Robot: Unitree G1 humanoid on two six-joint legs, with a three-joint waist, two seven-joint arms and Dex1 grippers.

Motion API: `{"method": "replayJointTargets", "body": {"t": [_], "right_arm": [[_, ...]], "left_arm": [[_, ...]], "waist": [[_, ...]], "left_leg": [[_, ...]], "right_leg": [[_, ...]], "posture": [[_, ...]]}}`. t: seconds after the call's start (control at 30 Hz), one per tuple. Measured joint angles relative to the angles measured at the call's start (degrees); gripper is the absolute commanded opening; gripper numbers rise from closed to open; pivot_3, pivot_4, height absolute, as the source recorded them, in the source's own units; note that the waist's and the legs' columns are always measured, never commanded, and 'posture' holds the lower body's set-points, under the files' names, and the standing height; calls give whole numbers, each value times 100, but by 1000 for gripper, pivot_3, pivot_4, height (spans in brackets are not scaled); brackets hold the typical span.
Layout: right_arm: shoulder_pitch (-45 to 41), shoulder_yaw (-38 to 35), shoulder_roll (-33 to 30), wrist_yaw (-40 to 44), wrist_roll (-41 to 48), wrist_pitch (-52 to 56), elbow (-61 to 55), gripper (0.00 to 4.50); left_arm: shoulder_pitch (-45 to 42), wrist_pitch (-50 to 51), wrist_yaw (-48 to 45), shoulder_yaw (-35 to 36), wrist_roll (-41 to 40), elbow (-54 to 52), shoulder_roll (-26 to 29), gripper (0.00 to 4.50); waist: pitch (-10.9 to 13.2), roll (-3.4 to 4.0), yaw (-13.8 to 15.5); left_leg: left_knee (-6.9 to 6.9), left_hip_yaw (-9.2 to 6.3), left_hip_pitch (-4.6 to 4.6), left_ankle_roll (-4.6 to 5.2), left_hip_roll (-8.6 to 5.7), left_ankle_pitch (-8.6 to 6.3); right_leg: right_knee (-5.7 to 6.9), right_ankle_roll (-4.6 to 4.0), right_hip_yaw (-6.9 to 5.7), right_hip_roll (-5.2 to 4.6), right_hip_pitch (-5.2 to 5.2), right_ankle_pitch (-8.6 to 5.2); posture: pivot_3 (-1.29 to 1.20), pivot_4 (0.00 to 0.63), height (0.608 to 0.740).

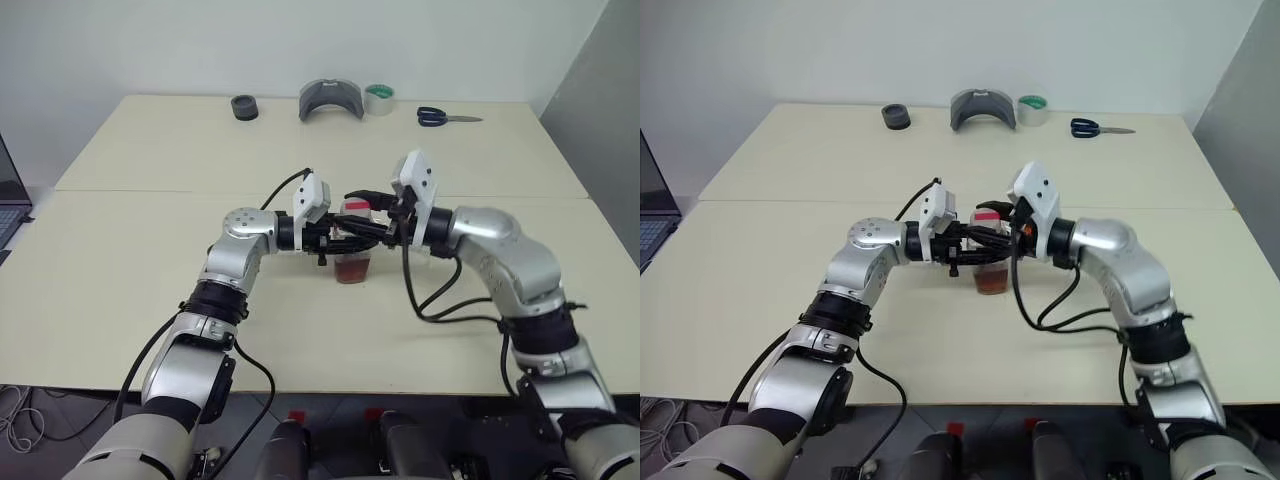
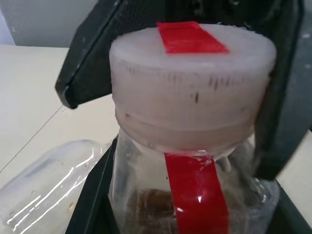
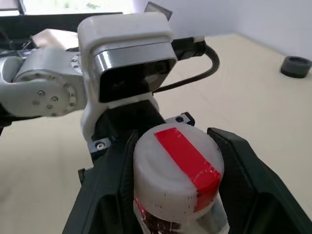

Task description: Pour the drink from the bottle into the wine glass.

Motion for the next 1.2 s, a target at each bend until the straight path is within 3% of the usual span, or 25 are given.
{"method": "replayJointTargets", "body": {"t": [0.17, 0.23, 0.37, 0.53, 0.67, 1.03, 1.2], "right_arm": [[344, -163, 89, -533, -149, -151, -316, 3871], [507, -239, 73, -787, -204, -103, -624, 3992], [1334, -385, 589, -2287, -443, 770, -2503, 3992], [1389, 218, 1332, -3545, -1146, 1138, -2889, 3992], [1351, 495, 1708, -4032, -1491, 1295, -2754, 3992], [1352, 463, 2088, -4369, -1725, 1218, -2467, 3992], [1352, 468, 2104, -4343, -1720, 1187, -2378, 2364]], "left_arm": [[1, -14, 62, 5, 27, -5, 56, 1797], [1, -18, 99, 29, 27, -10, 76, 1797], [-8, -48, 201, 96, 47, 65, 85, 1797], [-76, -125, 266, 94, 95, 237, -13, 1797], [-199, -203, 275, 95, 150, 369, -42, 1797], [-267, -328, 296, 111, 191, 535, -50, 1797], [-267, -329, 309, 115, 195, 535, -50, 1797]], "waist": [[0, 0, 6], [0, 0, 11], [0, 0, 33], [0, 0, 5], [0, 0, -1], [0, 0, -7], [0, 0, -7]], "left_leg": [[3, -1, -16, -16, -6, 9], [6, 4, -25, -19, -9, 10], [3, -1, -42, -24, -6, 13], [9, 22, -41, -24, -6, 18], [7, 21, -41, -23, -5, 18], [7, 21, -42, -20, -5, 16], [6, 21, -41, -20, -4, 16]], "right_leg": [[-3, 0, 2, -9, -9, 0], [-2, 3, 6, -15, -20, 2], [11, 3, 8, -10, -46, 2], [66, 3, 30, -6, -80, 2], [71, 0, 29, -2, -83, 0], [73, -1, 28, -3, -85, 0], [73, -1, 28, -3, -85, 0]], "posture": [[0, 150, 740], [0, 150, 740], [0, 150, 740], [0, 150, 740], [0, 150, 740], [0, 150, 740], [0, 150, 740]]}}
